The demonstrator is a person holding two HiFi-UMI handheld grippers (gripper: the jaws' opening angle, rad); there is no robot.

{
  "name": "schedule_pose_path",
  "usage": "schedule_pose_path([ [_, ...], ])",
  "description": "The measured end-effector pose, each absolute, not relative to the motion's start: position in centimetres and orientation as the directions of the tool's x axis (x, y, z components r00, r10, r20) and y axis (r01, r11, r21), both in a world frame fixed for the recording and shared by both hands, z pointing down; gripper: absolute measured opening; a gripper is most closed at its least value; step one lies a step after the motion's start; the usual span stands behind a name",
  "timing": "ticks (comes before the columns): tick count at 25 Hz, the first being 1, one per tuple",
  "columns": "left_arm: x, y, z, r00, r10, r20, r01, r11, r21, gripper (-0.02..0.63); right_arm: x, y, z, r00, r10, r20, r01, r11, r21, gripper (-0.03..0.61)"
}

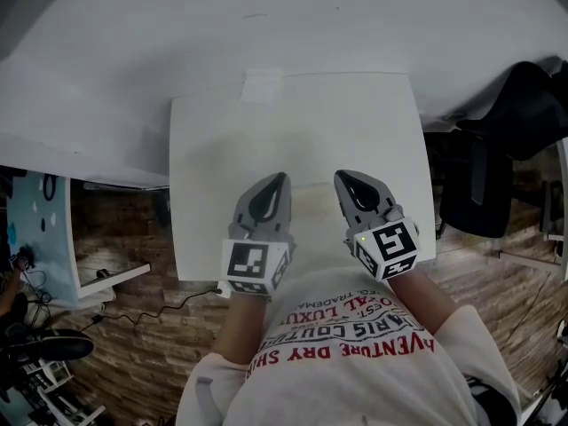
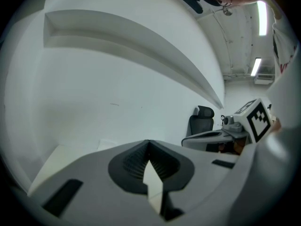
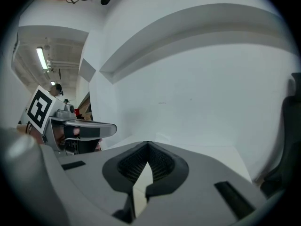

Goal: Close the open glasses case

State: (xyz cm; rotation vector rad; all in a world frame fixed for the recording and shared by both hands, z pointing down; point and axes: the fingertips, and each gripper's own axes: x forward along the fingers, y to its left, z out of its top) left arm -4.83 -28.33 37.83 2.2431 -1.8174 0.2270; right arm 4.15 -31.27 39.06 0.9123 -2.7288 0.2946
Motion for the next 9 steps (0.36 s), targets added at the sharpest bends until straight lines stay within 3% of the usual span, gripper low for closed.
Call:
schedule_pose_path([
  [9, -4.76, -27.63, 38.78, 0.208, -0.932, 0.298, -0.977, -0.185, 0.104, -0.002, 4.44, -31.15, 39.2, -0.767, -0.563, 0.308, -0.618, 0.777, -0.121, 0.012],
])
